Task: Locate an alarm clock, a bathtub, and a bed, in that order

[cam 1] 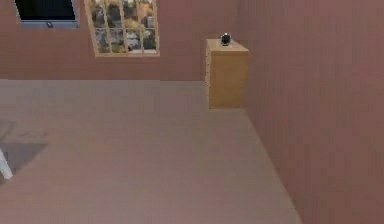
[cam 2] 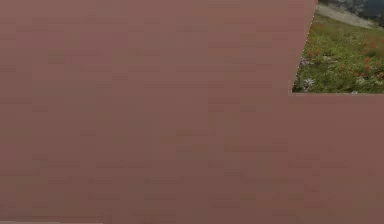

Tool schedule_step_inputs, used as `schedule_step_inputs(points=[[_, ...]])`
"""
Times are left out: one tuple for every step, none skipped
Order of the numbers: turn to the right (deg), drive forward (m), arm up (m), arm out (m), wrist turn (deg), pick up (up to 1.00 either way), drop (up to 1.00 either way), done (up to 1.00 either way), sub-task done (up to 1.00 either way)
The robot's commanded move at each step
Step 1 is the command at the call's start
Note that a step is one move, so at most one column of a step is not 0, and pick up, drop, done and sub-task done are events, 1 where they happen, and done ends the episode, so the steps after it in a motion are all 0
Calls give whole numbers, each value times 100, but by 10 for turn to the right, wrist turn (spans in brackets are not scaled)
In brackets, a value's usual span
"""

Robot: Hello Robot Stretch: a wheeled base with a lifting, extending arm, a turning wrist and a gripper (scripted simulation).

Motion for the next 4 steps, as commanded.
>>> schedule_step_inputs(points=[[30,0,0,0,0,0,0,0,0],[0,100,0,0,0,0,0,0,0],[0,100,0,0,0,0,0,0,0],[0,70,0,0,0,0,0,0,0]])
